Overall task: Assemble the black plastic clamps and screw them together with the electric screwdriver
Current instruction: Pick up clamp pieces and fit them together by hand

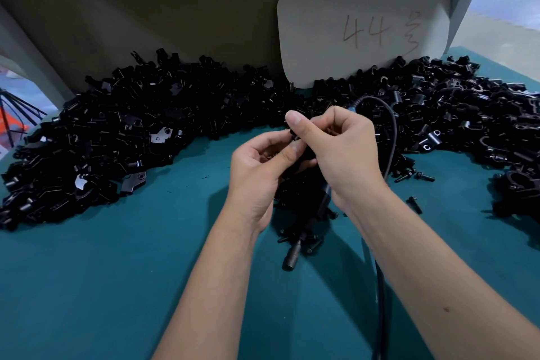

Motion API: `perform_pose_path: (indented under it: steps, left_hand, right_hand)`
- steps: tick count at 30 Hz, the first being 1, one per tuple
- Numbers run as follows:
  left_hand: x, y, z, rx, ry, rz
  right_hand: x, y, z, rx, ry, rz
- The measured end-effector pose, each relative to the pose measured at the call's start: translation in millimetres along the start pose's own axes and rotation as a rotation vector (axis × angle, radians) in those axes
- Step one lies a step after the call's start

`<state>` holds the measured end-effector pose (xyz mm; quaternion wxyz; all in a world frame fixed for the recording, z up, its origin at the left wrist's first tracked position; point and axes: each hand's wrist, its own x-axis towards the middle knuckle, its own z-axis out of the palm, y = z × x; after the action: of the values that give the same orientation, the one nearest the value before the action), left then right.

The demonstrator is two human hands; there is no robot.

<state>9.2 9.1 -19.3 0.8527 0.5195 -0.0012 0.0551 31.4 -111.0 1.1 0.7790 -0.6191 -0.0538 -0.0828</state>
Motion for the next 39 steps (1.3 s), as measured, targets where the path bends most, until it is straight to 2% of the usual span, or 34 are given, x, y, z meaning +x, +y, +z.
perform_pose_path:
  steps: [4, 8, 13, 15, 19, 22, 30, 36, 39]
  left_hand:
    - [2, 2, -3, -0.020, 0.007, 0.021]
    - [1, 1, -3, 0.015, 0.022, 0.007]
    - [1, -2, -1, 0.072, 0.023, -0.019]
    - [1, 0, 1, 0.033, 0.029, -0.033]
    - [3, 6, -6, -0.148, 0.048, -0.104]
    - [3, 9, -10, -0.221, 0.020, -0.138]
    - [0, 12, -10, -0.292, -0.002, -0.219]
    - [0, 10, -6, -0.205, 0.010, -0.244]
    - [2, 8, -6, -0.272, 0.004, -0.313]
  right_hand:
    - [1, 0, -6, 0.011, -0.164, -0.023]
    - [1, 1, -3, -0.055, -0.084, 0.009]
    - [1, 0, -1, -0.017, 0.035, 0.067]
    - [5, -1, -5, -0.046, 0.055, 0.068]
    - [11, -6, -17, 0.106, -0.099, 0.131]
    - [10, -5, -20, 0.042, -0.193, 0.108]
    - [12, -4, -22, -0.004, -0.218, 0.048]
    - [12, -3, -21, -0.128, -0.240, -0.024]
    - [12, -4, -20, -0.143, -0.220, -0.029]
